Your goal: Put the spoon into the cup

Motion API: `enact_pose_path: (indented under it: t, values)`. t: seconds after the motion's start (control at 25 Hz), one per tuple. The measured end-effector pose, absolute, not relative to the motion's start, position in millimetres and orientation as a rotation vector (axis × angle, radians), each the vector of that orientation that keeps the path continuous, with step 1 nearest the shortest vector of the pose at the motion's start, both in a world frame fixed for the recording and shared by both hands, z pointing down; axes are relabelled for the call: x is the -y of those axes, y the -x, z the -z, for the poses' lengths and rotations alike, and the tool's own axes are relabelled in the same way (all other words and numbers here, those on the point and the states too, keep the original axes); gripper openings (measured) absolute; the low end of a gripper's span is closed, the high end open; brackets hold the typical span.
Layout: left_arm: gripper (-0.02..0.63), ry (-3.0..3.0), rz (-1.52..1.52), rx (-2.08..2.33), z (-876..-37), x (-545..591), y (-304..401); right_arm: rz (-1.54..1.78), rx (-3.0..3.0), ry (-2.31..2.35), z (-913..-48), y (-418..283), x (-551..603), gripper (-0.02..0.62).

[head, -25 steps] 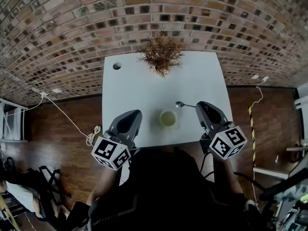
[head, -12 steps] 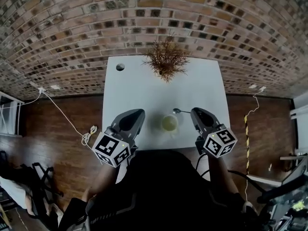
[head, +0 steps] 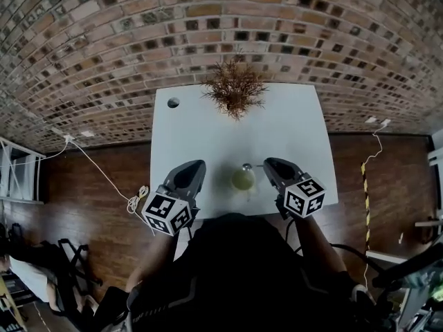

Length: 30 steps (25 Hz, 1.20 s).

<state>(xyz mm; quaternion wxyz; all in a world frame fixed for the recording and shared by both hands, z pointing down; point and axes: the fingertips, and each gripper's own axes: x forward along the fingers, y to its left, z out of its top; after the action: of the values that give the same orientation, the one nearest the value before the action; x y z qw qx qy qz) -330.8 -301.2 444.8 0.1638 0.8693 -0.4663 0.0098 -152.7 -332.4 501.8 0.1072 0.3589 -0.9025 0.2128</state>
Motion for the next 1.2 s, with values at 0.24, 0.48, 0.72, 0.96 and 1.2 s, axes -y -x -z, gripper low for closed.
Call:
enact_pose_path:
  t: [0.24, 0.48, 0.72, 0.96, 1.2]
  values:
    - [-0.006, -2.398, -0.107, 1.316, -480, 301, 324, -0.698, 2.608, -1.018, -532, 151, 334, 0.041]
    - [-0.006, -2.363, -0.188, 1.280, -512, 303, 316, -0.701, 2.579, -0.944, -553, 168, 336, 0.041]
    - [-0.006, -2.378, -0.184, 1.252, -520, 301, 312, -0.739, 2.520, -0.915, -579, 177, 333, 0.041]
    - [-0.006, -2.346, -0.271, 1.287, -553, 302, 312, -0.769, 2.471, -0.922, -594, 180, 333, 0.041]
    - [-0.006, -2.287, -0.328, 1.268, -581, 298, 311, -0.761, 2.426, -0.898, -611, 181, 333, 0.041]
